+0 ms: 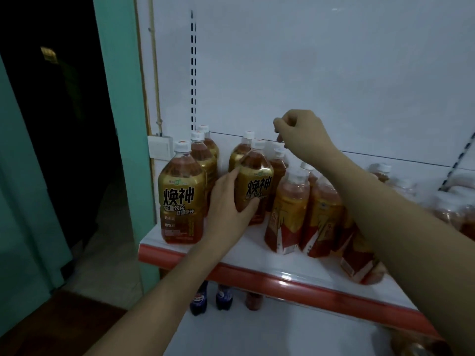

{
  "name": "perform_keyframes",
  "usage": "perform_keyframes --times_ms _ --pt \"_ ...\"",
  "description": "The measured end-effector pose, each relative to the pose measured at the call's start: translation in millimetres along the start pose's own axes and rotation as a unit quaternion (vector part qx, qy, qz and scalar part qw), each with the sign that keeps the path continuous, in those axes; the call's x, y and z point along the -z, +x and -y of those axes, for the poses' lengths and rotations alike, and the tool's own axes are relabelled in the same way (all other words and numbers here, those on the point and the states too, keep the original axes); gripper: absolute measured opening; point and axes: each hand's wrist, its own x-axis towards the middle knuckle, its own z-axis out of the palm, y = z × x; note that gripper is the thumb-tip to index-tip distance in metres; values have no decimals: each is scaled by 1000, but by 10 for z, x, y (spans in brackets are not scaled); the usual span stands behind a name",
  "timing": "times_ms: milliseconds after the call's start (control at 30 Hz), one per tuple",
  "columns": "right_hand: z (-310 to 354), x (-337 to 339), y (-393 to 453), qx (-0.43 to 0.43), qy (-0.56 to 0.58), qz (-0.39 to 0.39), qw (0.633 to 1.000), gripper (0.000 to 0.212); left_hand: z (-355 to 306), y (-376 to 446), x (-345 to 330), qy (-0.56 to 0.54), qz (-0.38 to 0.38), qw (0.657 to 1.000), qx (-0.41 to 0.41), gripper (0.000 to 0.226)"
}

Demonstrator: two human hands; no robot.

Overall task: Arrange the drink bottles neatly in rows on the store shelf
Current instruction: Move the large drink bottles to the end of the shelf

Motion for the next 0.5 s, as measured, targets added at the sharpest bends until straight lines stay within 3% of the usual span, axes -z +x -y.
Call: perform_keyframes --times_ms 167,500 --pt "59 233 -589 -20 -10 -48 999 31 -272 -107 94 19 35 997 -61 44" --pt "-121 998 -1536 -77 -83 -81 990 39 -1118 -195 -107 27 103 985 -135 41"
